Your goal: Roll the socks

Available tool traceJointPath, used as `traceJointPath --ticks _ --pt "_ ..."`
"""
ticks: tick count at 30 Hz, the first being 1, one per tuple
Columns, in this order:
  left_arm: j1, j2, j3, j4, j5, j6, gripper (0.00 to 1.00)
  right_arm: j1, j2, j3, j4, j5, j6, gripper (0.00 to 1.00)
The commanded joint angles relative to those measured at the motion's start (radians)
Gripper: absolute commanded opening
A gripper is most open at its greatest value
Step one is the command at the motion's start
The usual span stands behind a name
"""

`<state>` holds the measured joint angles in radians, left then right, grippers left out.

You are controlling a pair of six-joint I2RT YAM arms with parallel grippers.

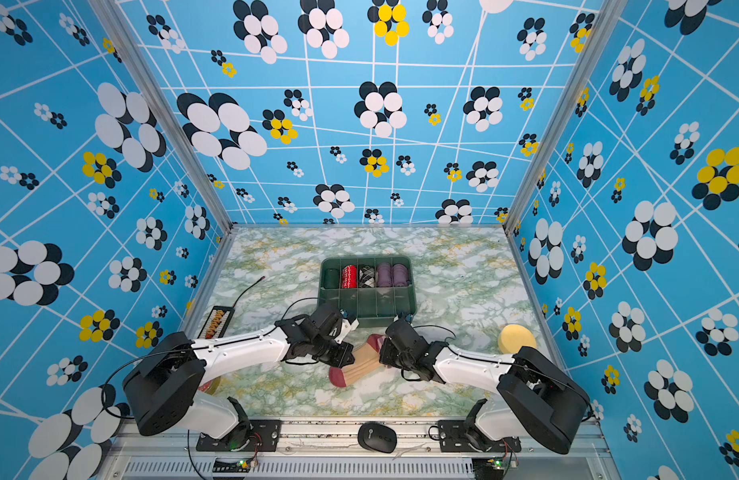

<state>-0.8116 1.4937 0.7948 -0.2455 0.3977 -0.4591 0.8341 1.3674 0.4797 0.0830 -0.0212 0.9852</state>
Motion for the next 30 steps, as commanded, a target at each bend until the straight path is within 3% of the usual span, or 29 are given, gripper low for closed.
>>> traceJointPath --ticks 1,7,19,30 --pt "0.002 0.004 0.065 0.066 0.061 0.01 0.0 -0.013 0.007 -0.051 -0.121 0.054 0.017 0.13" --pt "-0.027 0.101 0.138 0.138 0.072 0.001 0.0 -0.013 -0.013 -0.071 -0.108 0.048 0.015 0.0" --pt "-0.101 0.233 0.193 0.239 0.084 -0.043 0.0 -0.027 -0.013 -0.095 -0.091 0.009 -0.014 0.0" --pt "-0.104 0.297 0.215 0.262 0.026 -0.039 0.0 -0.029 -0.042 -0.113 -0.085 -0.011 -0.023 0.0"
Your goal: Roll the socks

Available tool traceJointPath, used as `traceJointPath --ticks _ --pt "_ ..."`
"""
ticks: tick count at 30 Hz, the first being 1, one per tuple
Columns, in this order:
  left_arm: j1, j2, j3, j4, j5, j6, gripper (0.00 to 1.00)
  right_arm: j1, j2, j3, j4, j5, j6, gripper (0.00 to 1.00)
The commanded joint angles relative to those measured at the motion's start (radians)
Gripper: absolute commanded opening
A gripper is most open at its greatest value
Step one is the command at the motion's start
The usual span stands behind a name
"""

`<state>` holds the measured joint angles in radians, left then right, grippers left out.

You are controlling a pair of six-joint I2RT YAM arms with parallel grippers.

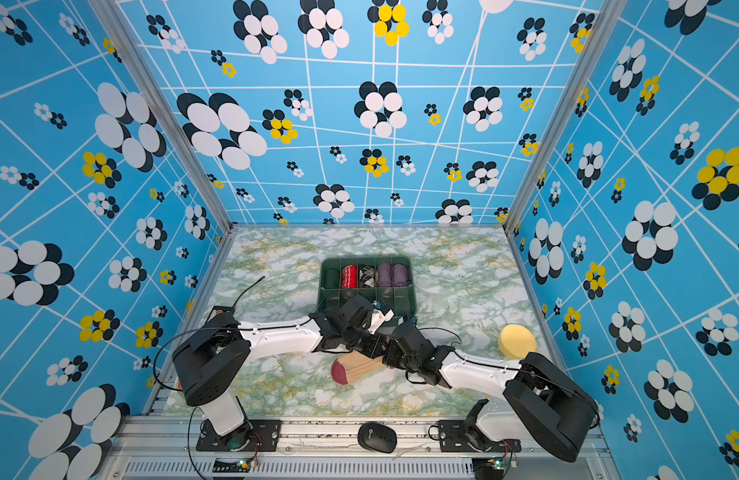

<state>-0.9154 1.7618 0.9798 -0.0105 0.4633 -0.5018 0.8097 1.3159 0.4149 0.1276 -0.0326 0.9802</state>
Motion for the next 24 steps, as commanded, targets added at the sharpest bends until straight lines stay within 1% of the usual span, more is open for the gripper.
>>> traceJointPath --ticks 1,8,15,20,24 --pt "0.0 0.034 0.03 0.03 -0.055 0.005 0.0 -0.005 0.007 -0.049 -0.131 -0.002 -0.019 0.0" --pt "-0.001 0.05 0.013 0.106 -0.105 -0.009 0.0 -0.007 0.012 -0.051 -0.128 -0.025 -0.029 0.0" --pt "-0.001 0.022 -0.023 0.188 -0.153 -0.017 0.0 -0.007 0.039 -0.052 -0.117 -0.071 -0.037 0.0" --pt "-0.001 0.007 -0.05 0.262 -0.169 -0.03 0.0 -0.006 0.041 -0.056 -0.118 -0.117 -0.044 0.0" --pt "0.0 -0.004 -0.072 0.329 -0.158 -0.048 0.0 -0.006 0.034 -0.063 -0.128 -0.138 -0.044 0.0"
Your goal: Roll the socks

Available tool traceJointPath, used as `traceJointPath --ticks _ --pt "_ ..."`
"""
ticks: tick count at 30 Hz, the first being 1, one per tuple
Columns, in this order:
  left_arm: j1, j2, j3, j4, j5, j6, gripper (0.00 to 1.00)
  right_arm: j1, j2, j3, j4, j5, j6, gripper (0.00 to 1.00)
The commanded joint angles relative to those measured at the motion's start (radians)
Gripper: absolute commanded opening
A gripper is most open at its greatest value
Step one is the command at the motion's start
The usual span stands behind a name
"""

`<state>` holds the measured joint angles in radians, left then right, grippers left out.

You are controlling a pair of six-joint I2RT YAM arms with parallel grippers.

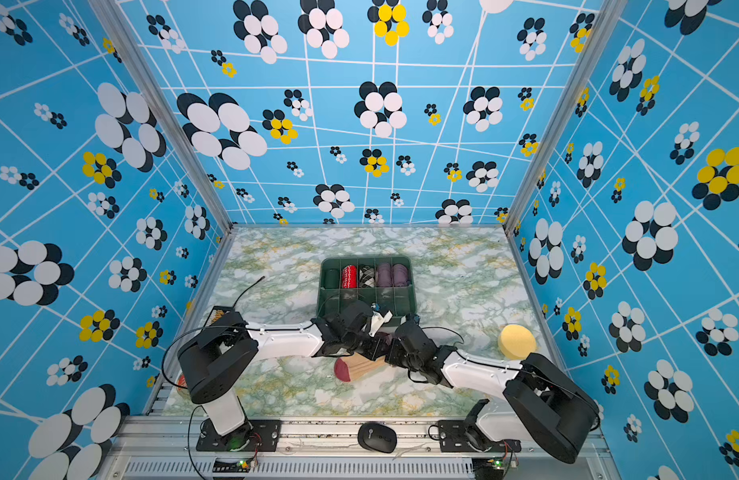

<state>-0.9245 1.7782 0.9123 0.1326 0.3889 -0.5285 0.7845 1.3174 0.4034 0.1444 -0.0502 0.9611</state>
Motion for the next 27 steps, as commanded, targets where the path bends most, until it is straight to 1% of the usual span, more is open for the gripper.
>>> traceJointPath --ticks 1,6,13,17,20,27 --pt "0.009 -0.023 -0.009 0.198 -0.078 -0.025 0.0 0.019 0.03 -0.054 -0.148 -0.122 -0.024 0.0" --pt "0.009 -0.056 -0.029 0.226 -0.066 -0.042 0.0 0.019 0.017 -0.057 -0.177 -0.133 -0.032 0.0" --pt "0.009 -0.139 -0.053 0.168 -0.077 -0.034 0.0 0.019 -0.043 -0.072 -0.23 -0.155 -0.024 0.0" --pt "0.009 -0.158 -0.068 0.156 -0.076 -0.041 0.0 0.019 -0.09 -0.084 -0.267 -0.147 -0.019 0.0" --pt "0.002 -0.158 -0.084 0.168 -0.065 -0.057 0.0 0.018 -0.119 -0.091 -0.293 -0.131 -0.011 0.0" --pt "-0.035 -0.15 -0.113 0.177 -0.065 -0.073 0.0 0.019 -0.247 -0.134 -0.313 -0.029 0.048 0.0"
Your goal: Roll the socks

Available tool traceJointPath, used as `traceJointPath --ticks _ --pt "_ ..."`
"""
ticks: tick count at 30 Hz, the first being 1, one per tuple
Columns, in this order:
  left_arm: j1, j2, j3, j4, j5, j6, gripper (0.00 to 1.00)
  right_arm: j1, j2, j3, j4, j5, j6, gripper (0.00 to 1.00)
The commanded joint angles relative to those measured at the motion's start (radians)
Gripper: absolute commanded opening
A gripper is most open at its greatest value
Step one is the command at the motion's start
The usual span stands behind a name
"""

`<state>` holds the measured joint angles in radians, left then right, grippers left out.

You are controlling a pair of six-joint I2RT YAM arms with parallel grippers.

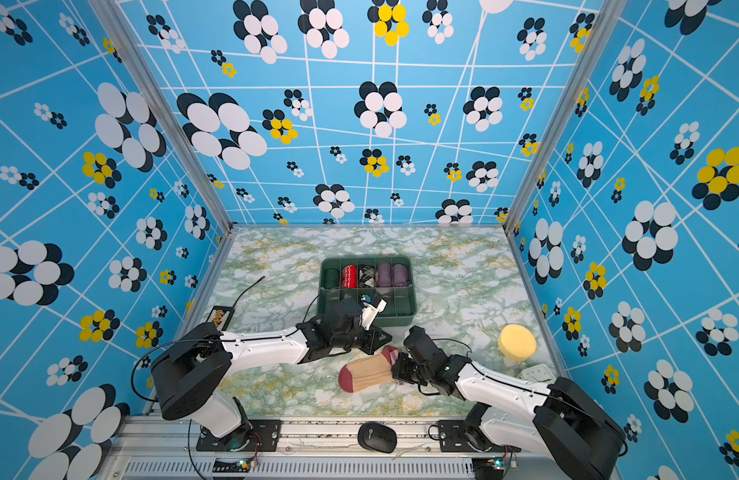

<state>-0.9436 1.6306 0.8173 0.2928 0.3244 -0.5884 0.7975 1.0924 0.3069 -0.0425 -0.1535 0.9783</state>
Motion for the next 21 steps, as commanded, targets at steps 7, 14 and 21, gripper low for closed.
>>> traceJointPath --ticks 7,14,21 --pt "-0.052 0.041 0.017 0.059 0.02 -0.021 0.0 0.006 -0.041 -0.043 -0.112 0.076 0.04 0.0" --pt "-0.079 0.127 0.068 0.078 0.074 -0.038 0.0 0.006 -0.021 -0.047 -0.083 0.072 0.043 0.0" --pt "-0.086 0.175 0.093 0.057 0.104 -0.039 0.0 0.006 -0.024 -0.053 -0.08 0.074 0.043 0.0"
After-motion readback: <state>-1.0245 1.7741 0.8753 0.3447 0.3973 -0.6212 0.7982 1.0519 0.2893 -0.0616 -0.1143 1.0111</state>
